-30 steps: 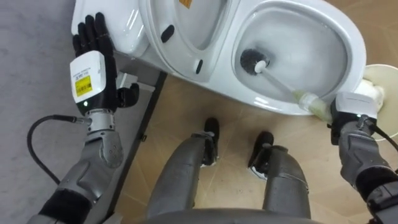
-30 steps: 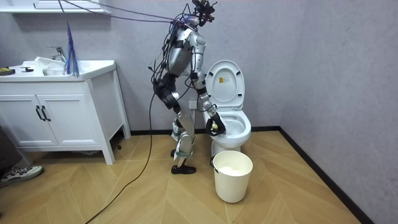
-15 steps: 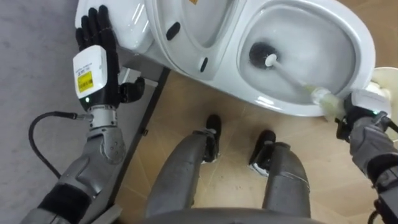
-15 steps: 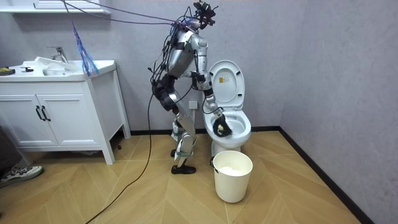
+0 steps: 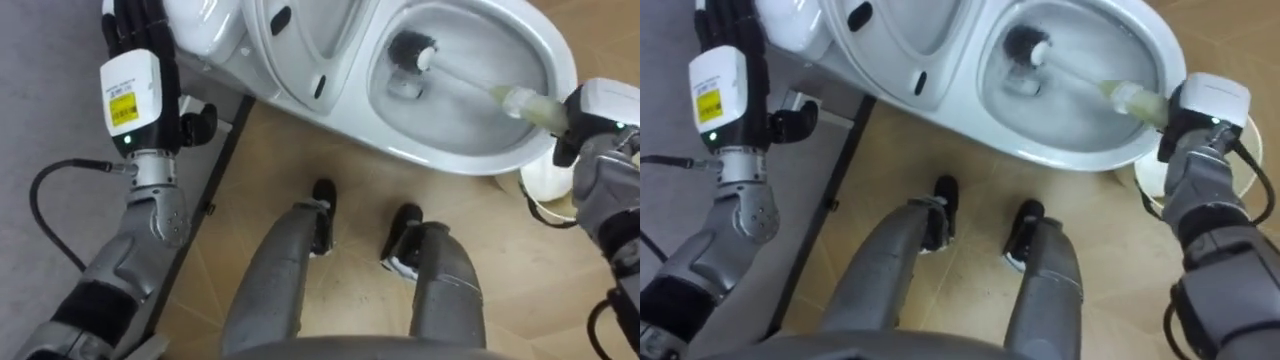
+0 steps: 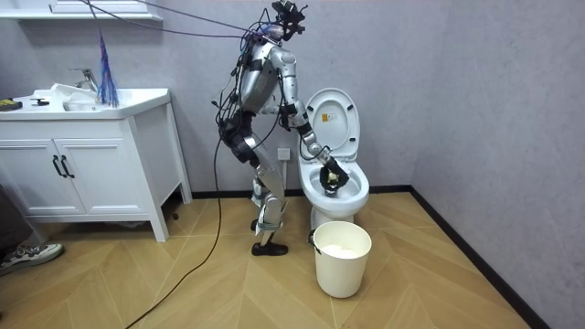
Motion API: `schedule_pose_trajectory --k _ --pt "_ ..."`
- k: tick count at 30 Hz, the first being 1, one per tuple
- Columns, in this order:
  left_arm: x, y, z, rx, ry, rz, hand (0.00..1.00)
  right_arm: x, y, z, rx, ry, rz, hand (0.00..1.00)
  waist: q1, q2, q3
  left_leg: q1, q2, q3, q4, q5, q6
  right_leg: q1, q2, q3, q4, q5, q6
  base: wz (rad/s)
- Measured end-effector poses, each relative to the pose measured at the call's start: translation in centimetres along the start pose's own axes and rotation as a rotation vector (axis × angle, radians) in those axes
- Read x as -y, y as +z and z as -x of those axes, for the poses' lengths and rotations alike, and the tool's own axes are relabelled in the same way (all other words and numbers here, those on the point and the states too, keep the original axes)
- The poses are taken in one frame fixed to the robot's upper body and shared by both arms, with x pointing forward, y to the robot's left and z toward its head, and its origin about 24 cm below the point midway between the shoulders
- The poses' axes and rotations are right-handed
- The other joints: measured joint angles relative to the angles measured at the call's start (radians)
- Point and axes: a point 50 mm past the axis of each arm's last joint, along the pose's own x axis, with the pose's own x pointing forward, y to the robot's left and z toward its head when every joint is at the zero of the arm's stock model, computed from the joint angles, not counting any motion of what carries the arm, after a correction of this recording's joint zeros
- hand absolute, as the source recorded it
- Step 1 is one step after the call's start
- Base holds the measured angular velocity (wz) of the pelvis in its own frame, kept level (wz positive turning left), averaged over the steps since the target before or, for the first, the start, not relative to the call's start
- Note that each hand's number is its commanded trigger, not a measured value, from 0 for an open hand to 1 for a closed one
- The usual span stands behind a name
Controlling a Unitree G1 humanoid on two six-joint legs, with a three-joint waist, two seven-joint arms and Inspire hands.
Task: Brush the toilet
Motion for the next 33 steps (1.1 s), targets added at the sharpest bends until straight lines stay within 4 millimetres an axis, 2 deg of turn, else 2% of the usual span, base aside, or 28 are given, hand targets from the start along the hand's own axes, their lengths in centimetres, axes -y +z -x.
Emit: schedule_pose_trajectory --k 1,2,4,8,13,16,21,23,25,30,31,32,33 --pt "0.3 0.2 0.1 -0.001 -0.015 0.002 0.00 -0.6 0.1 0.3 -0.007 0.027 0.010 1.00 0.007 0.021 -0.0014 0.007 0.002 -0.004 -0.011 0.000 0.000 0.011 0.010 -0.002 -0.021 0.012 0.002 -0.11" --pt "0.5 -0.1 0.5 -0.014 -0.029 -0.004 0.00 -0.9 0.2 0.5 -0.009 0.040 0.027 1.00 0.011 0.037 -0.0101 0.009 0.005 -0.004 -0.019 0.001 0.000 0.015 0.019 -0.001 -0.039 0.024 -0.001 -0.19" --pt "0.6 -0.4 0.9 -0.028 -0.041 -0.010 0.00 -1.8 0.4 1.1 -0.004 0.067 0.030 1.00 0.011 0.047 -0.0147 0.026 0.006 0.008 -0.035 0.004 0.001 0.025 0.018 0.000 -0.049 0.027 -0.002 -0.14" --pt "0.8 -1.2 1.9 -0.065 -0.059 -0.018 0.00 -3.8 2.0 2.7 0.015 0.129 -0.004 1.00 -0.004 0.047 -0.0153 0.078 0.015 0.014 -0.075 0.009 -0.007 0.073 0.031 0.001 -0.089 0.031 -0.006 -0.02" --pt "1.1 -2.1 3.2 -0.123 -0.083 -0.001 0.00 -4.6 2.6 3.6 0.038 0.188 -0.018 1.00 -0.021 0.042 -0.0170 0.140 0.023 0.020 -0.109 0.008 -0.015 0.134 0.043 0.002 -0.138 0.036 -0.009 -0.04" --pt "1.5 -2.7 4.1 -0.157 -0.111 0.001 0.00 -5.5 2.5 4.5 0.048 0.220 0.000 1.00 -0.037 0.028 -0.0185 0.193 0.023 0.023 -0.136 0.007 -0.018 0.184 0.050 0.005 -0.164 0.035 -0.008 -0.01" --pt "2.2 -3.7 5.2 -0.201 -0.182 -0.005 0.00 -7.7 2.1 6.0 0.062 0.314 0.007 1.00 -0.052 -0.024 -0.0207 0.294 0.016 0.039 -0.153 0.007 -0.017 0.287 0.049 0.015 -0.185 0.012 0.003 0.05" --pt "2.3 -4.2 5.7 -0.226 -0.214 -0.013 0.00 -8.6 2.2 6.7 0.079 0.360 -0.008 1.00 -0.055 -0.053 -0.0209 0.348 0.013 0.043 -0.165 0.007 -0.017 0.339 0.047 0.021 -0.196 0.004 0.007 0.00" --pt "2.5 -4.8 6.1 -0.252 -0.250 -0.015 0.00 -9.5 1.8 7.5 0.076 0.405 -0.018 1.00 -0.062 -0.059 -0.0214 0.394 0.012 0.033 -0.183 0.007 -0.018 0.396 0.048 0.008 -0.222 0.003 0.009 0.14" --pt "3.0 -6.2 8.4 -0.340 -0.343 -0.010 0.00 -12.6 0.6 10.6 0.062 0.543 -0.042 1.00 -0.062 -0.092 -0.0449 0.541 0.007 0.028 -0.248 0.000 -0.026 0.534 0.050 0.000 -0.270 -0.004 0.017 0.04" --pt "3.0 -6.4 8.8 -0.358 -0.353 -0.004 0.00 -12.9 0.5 11.0 0.057 0.557 -0.049 1.00 -0.062 -0.094 -0.0458 0.562 0.006 0.028 -0.259 0.000 -0.027 0.553 0.050 0.001 -0.276 -0.005 0.017 -0.08" --pt "3.0 -7.1 10.2 -0.412 -0.376 0.005 0.00 -13.6 0.2 11.8 0.042 0.589 -0.071 1.00 -0.061 -0.106 -0.0481 0.603 0.004 0.030 -0.281 -0.001 -0.029 0.587 0.052 0.009 -0.289 -0.006 0.020 -0.10" --pt "3.0 -7.5 11.0 -0.442 -0.390 0.006 0.00 -13.9 0.1 12.2 0.035 0.603 -0.082 1.00 -0.060 -0.103 -0.0525 0.626 0.005 0.031 -0.292 -0.002 -0.030 0.608 0.056 0.012 -0.302 -0.005 0.021 -0.18"
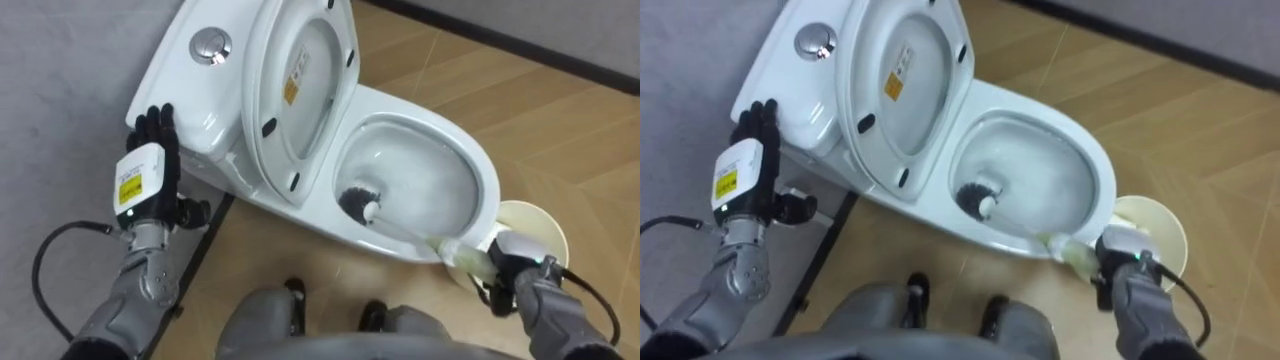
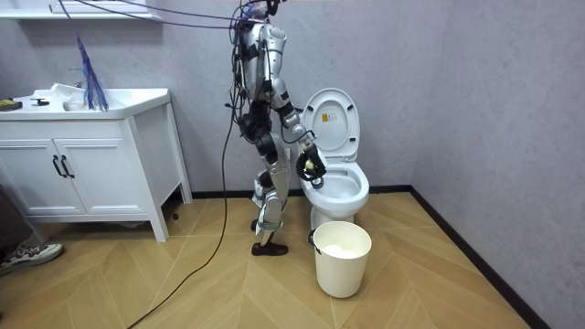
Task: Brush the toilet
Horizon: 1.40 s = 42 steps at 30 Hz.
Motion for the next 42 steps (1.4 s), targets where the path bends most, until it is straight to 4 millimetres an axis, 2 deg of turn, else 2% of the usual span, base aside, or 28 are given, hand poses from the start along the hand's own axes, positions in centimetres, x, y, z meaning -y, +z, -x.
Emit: schedule_pose_trajectory --k 2,3,5,6,7,8,11,15,19,23,26,35,39,42 --pt "1.1 -3.1 2.5 -0.155 -0.060 0.043 0.00 -1.5 -0.4 0.8 -0.006 0.040 -0.043 1.00 0.006 -0.008 -0.0021 0.073 0.006 0.000 -0.034 -0.010 -0.009 0.063 0.013 0.009 -0.040 0.004 0.002 -0.17" --pt "1.4 -4.0 3.1 -0.202 -0.080 0.052 0.00 -1.7 -0.5 0.9 -0.004 0.044 -0.048 1.00 0.006 -0.009 -0.0025 0.084 0.006 0.000 -0.039 -0.012 -0.010 0.075 0.015 0.009 -0.047 0.004 0.002 -0.05" --pt "2.8 -7.3 5.8 -0.413 -0.143 0.090 0.00 -3.2 -1.0 1.4 -0.021 0.073 -0.093 1.00 0.003 -0.013 -0.0050 0.125 0.010 -0.001 -0.049 -0.021 -0.014 0.127 0.024 0.003 -0.080 0.008 0.004 0.03" --pt "3.0 -8.0 6.5 -0.461 -0.157 0.105 0.00 -3.6 -1.0 1.5 -0.025 0.083 -0.105 1.00 0.004 -0.008 -0.0082 0.133 0.011 -0.001 -0.049 -0.025 -0.015 0.139 0.026 0.000 -0.086 0.008 0.004 0.09" --pt "3.5 -9.3 8.0 -0.550 -0.188 0.127 0.00 -4.3 -1.0 1.8 -0.033 0.103 -0.119 1.00 0.005 -0.016 -0.0039 0.148 0.012 -0.004 -0.054 -0.028 -0.016 0.160 0.027 -0.006 -0.099 0.008 0.005 0.16" --pt "4.0 -10.1 9.0 -0.628 -0.211 0.171 0.00 -4.9 -1.1 1.9 -0.043 0.124 -0.146 1.00 0.004 -0.012 -0.0048 0.156 0.011 -0.012 -0.056 -0.030 -0.016 0.177 0.028 -0.014 -0.111 0.009 0.006 0.15" --pt "4.9 -11.4 10.7 -0.757 -0.256 0.270 0.00 -6.5 -1.3 2.2 -0.067 0.182 -0.229 1.00 0.007 -0.017 -0.0012 0.198 0.009 -0.016 -0.080 -0.033 -0.017 0.217 0.031 -0.014 -0.137 0.011 0.009 0.03" --pt "6.0 -11.9 12.1 -0.846 -0.312 0.345 0.00 -7.5 -1.6 2.4 -0.101 0.205 -0.354 1.00 -0.005 -0.020 0.0049 0.249 0.006 -0.011 -0.113 -0.035 -0.018 0.262 0.032 -0.004 -0.162 0.012 0.014 -0.08" --pt "6.6 -12.4 12.6 -0.930 -0.334 0.435 0.00 -8.1 -2.4 2.4 -0.166 0.195 -0.544 1.00 -0.029 -0.011 0.0033 0.285 0.007 0.014 -0.136 -0.035 -0.018 0.274 0.034 0.027 -0.168 0.012 0.015 -0.23" --pt "6.6 -12.5 12.2 -0.975 -0.312 0.501 0.00 -9.3 -3.4 2.6 -0.289 0.175 -0.768 1.00 -0.063 -0.013 0.0011 0.292 0.006 0.025 -0.139 -0.035 -0.018 0.279 0.037 0.051 -0.182 0.014 0.017 -0.14" --pt "7.1 -12.5 12.5 -1.008 -0.315 0.530 0.00 -10.2 -3.8 3.0 -0.356 0.177 -0.855 1.00 -0.090 -0.010 0.0001 0.310 0.007 0.043 -0.140 -0.035 -0.018 0.290 0.043 0.073 -0.183 0.016 0.018 -0.22" --pt "7.2 -12.7 12.3 -1.047 -0.311 0.548 0.00 -12.5 -3.7 4.1 -0.438 0.212 -0.924 1.00 -0.152 0.010 -0.0034 0.377 0.011 0.087 -0.165 -0.040 -0.018 0.313 0.047 0.148 -0.183 0.015 0.018 -0.22" --pt "7.2 -12.6 12.4 -1.051 -0.315 0.547 0.00 -13.6 -3.3 4.7 -0.473 0.224 -0.949 1.00 -0.164 0.012 -0.0039 0.382 0.013 0.085 -0.165 -0.048 -0.018 0.314 0.049 0.152 -0.183 0.017 0.021 -0.01" --pt "7.4 -12.6 12.5 -1.061 -0.334 0.543 0.00 -14.4 -2.9 5.1 -0.503 0.256 -0.984 1.00 -0.172 0.012 -0.0076 0.385 0.018 0.084 -0.166 -0.064 -0.015 0.317 0.060 0.152 -0.182 0.019 0.024 -0.01"
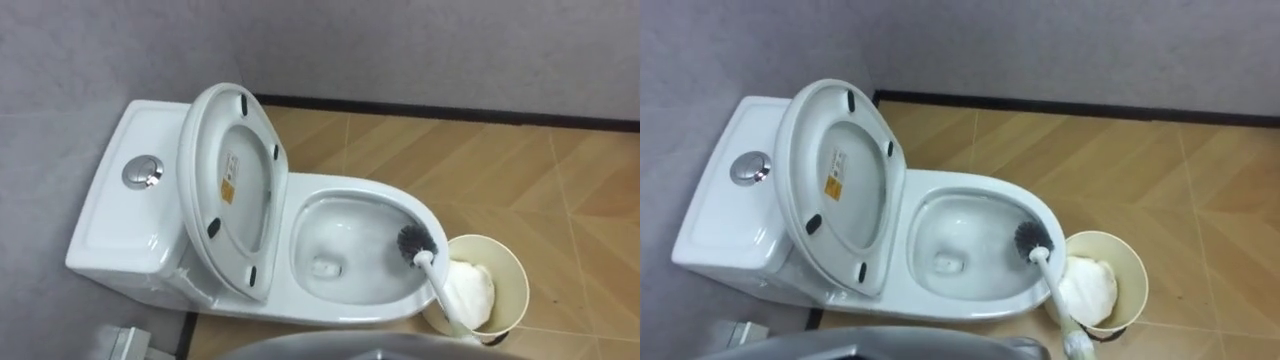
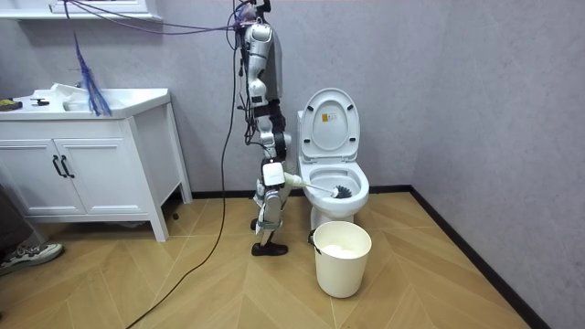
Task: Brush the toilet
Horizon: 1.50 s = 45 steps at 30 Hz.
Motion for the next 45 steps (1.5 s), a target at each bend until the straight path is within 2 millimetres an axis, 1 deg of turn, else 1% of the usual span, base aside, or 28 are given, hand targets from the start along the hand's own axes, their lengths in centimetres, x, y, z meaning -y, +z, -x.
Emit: schedule_pose_trajectory --k 7,12,14,16,18,19,24,25,27,28,31,35,38,45 --pt "0.0 -0.3 0.0 -0.023 -0.005 -0.027 0.00 0.0 -0.1 0.0 -0.023 0.004 -0.032 1.00 -0.011 0.003 -0.0018 0.007 -0.002 0.009 -0.002 -0.003 0.003 0.001 0.001 0.015 0.000 0.004 0.004 -0.05" --pt "0.0 -0.2 0.0 -0.022 0.001 -0.062 0.00 0.7 1.1 -0.1 0.018 -0.049 -0.029 1.00 -0.014 0.003 -0.0020 0.007 -0.003 0.010 -0.002 -0.004 0.003 -0.001 0.000 0.019 0.001 0.003 0.004 -0.01" --pt "0.0 0.2 -0.1 -0.010 0.002 -0.074 0.00 0.9 1.9 -0.1 0.043 -0.086 0.006 1.00 -0.014 0.003 -0.0014 0.006 -0.003 0.010 -0.003 -0.004 0.003 -0.005 0.001 0.022 0.003 0.003 0.004 -0.02" --pt "0.1 0.7 -0.1 0.000 0.003 -0.072 0.00 1.2 2.4 -0.1 0.064 -0.120 0.043 1.00 -0.009 0.003 -0.0011 0.006 -0.003 0.013 -0.003 -0.004 0.003 -0.006 0.001 0.024 0.003 0.003 0.004 -0.05" --pt "0.2 1.0 -0.1 0.010 0.000 -0.066 0.00 1.5 2.9 -0.2 0.084 -0.154 0.062 1.00 0.007 0.006 -0.0004 0.009 0.000 0.030 -0.009 -0.004 0.003 -0.012 0.004 0.030 0.004 0.004 0.004 -0.14" --pt "0.3 1.5 -0.2 0.024 -0.002 -0.057 0.00 1.8 3.2 -0.2 0.104 -0.179 0.063 1.00 0.013 0.008 0.0003 0.007 0.001 0.031 -0.012 -0.004 0.003 -0.017 0.005 0.033 0.005 0.005 0.003 -0.10" --pt "0.1 1.7 -0.2 0.054 0.006 -0.065 0.00 2.6 3.4 -0.1 0.146 -0.270 0.048 1.00 0.012 0.012 0.0014 0.007 0.001 0.034 -0.014 -0.004 0.003 -0.016 0.006 0.042 0.000 0.005 0.003 -0.04" --pt "0.1 1.7 -0.2 0.058 0.010 -0.071 0.00 2.6 3.4 0.0 0.150 -0.284 0.045 0.96 0.011 0.011 0.0007 0.007 0.000 0.033 -0.014 -0.004 0.003 -0.016 0.006 0.041 0.000 0.005 0.003 0.00" --pt "0.1 1.8 -0.2 0.061 0.014 -0.071 0.00 2.7 3.5 0.0 0.158 -0.301 0.041 0.15 0.010 0.011 0.0010 0.006 0.000 0.034 -0.013 -0.004 0.003 -0.016 0.005 0.041 -0.001 0.005 0.003 0.00" --pt "0.1 1.8 -0.2 0.061 0.016 -0.071 0.00 2.7 3.5 0.0 0.158 -0.304 0.040 0.00 0.010 0.011 0.0009 0.006 -0.001 0.034 -0.013 -0.004 0.003 -0.015 0.005 0.041 -0.001 0.005 0.003 0.00" --pt "0.1 1.7 -0.1 0.061 0.016 -0.075 0.00 2.8 3.5 0.0 0.154 -0.312 0.025 0.00 0.011 0.011 0.0013 0.005 -0.002 0.034 -0.013 -0.004 0.003 -0.013 0.004 0.039 -0.003 0.005 0.003 0.01" --pt "0.1 1.5 -0.1 0.054 0.010 -0.076 0.00 3.4 3.5 0.0 0.128 -0.344 -0.079 0.00 0.011 0.011 0.0027 0.006 -0.002 0.035 -0.013 -0.004 0.003 -0.007 0.005 0.037 -0.019 0.006 0.004 0.00" --pt "0.2 1.2 -0.1 0.048 -0.006 -0.096 0.00 3.8 3.4 -0.1 0.115 -0.357 -0.113 0.00 0.011 0.009 0.0030 0.008 -0.002 0.035 -0.012 -0.004 0.003 -0.004 0.005 0.037 -0.018 0.006 0.004 0.00" --pt "0.3 1.1 -0.1 0.045 -0.021 -0.098 0.00 3.9 3.3 -0.1 0.110 -0.358 -0.129 0.00 0.012 0.010 0.0031 0.007 -0.002 0.035 -0.012 -0.004 0.003 -0.004 0.005 0.041 -0.019 0.006 0.004 0.00"
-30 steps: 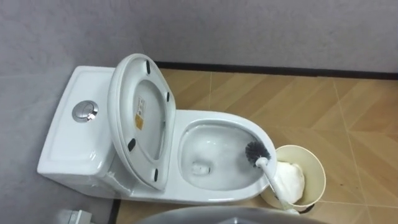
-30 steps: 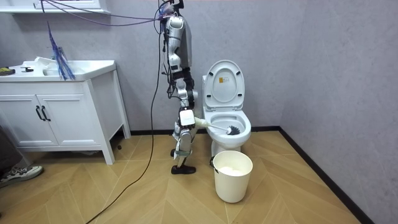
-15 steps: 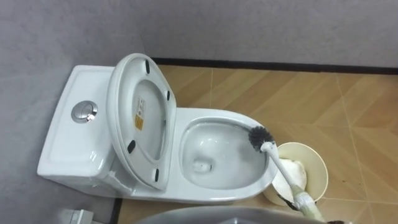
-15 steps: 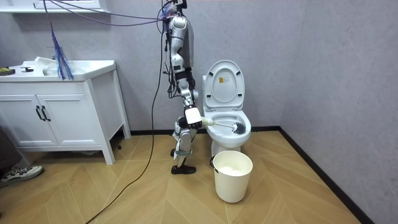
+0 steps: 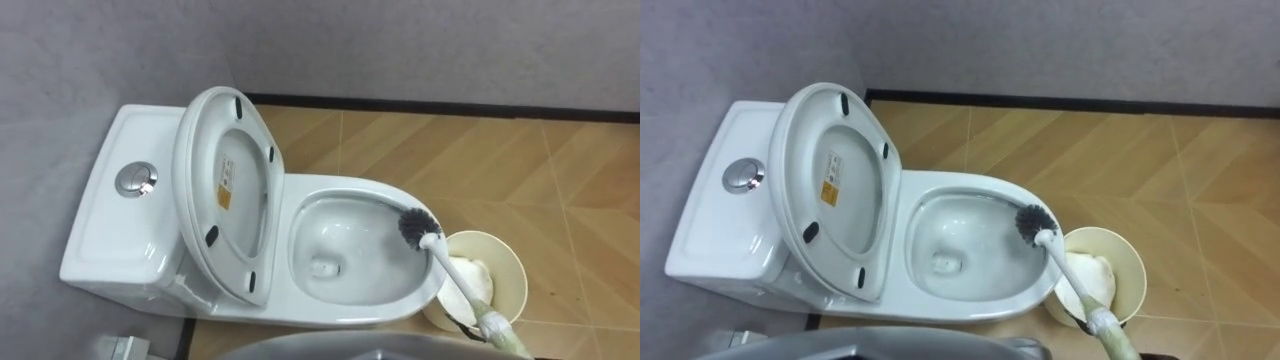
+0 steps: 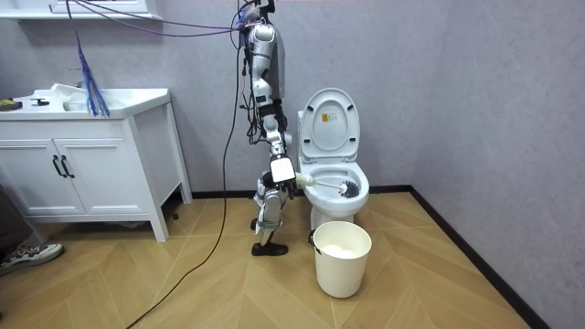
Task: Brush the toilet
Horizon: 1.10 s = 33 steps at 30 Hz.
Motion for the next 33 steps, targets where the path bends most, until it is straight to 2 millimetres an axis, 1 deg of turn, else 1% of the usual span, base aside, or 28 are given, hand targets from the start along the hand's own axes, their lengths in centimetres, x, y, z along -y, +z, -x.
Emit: schedule_pose_trajectory --k 12,15,16,22,24,26,29,33 --pt "0.0 0.0 0.0 -0.001 -0.001 -0.019 0.00 0.0 -0.1 0.0 -0.008 0.001 -0.005 0.00 0.000 0.000 -0.0001 0.002 0.000 0.000 0.000 0.000 0.000 0.000 0.000 0.002 0.000 0.000 0.000 0.00" --pt "0.0 0.0 0.0 -0.001 -0.001 -0.018 0.00 0.0 -0.3 0.0 -0.026 0.003 -0.031 0.00 0.002 0.000 -0.0001 0.003 0.000 0.000 0.000 0.000 0.000 0.000 0.000 0.003 -0.001 0.000 0.000 0.00" --pt "0.0 0.4 -0.1 0.007 -0.001 -0.015 0.00 -0.1 -0.3 0.0 -0.045 0.007 -0.065 0.00 0.001 -0.001 -0.0002 0.003 0.000 -0.001 0.000 0.000 0.000 0.000 0.000 0.002 -0.001 0.000 0.000 0.00" --pt "0.2 0.8 -0.1 0.013 -0.004 -0.018 0.00 -0.5 -1.4 0.3 -0.150 0.034 -0.216 0.00 -0.004 0.003 0.0007 0.003 0.000 -0.004 0.002 0.000 0.000 0.003 -0.001 0.000 -0.001 0.000 0.000 0.00" --pt "0.3 0.8 -0.1 0.015 -0.005 -0.031 0.00 -0.7 -1.8 0.4 -0.176 0.043 -0.246 0.00 -0.011 0.005 0.0003 0.002 0.000 -0.004 0.002 0.000 0.000 0.003 -0.001 0.001 -0.003 0.000 0.000 0.00" --pt "0.3 0.6 -0.1 0.009 -0.007 -0.031 0.00 -1.0 -2.2 0.6 -0.219 0.057 -0.299 0.00 -0.031 0.006 0.0001 0.003 -0.001 -0.008 0.002 0.000 0.000 0.004 -0.001 0.001 -0.002 0.000 0.000 0.00" --pt "0.4 0.4 0.0 0.001 -0.017 -0.030 0.00 -1.3 -3.1 0.8 -0.294 0.092 -0.396 0.00 -0.039 0.011 -0.0007 0.001 -0.001 -0.011 0.001 0.000 0.000 0.005 -0.001 0.001 -0.001 0.000 0.000 0.00" --pt "0.6 0.1 0.0 -0.013 -0.035 -0.034 0.00 -2.3 -3.7 1.3 -0.361 0.176 -0.469 0.00 -0.050 0.011 -0.0012 0.002 -0.001 -0.011 0.001 0.000 0.000 0.007 -0.001 0.000 -0.001 0.000 0.000 0.00"
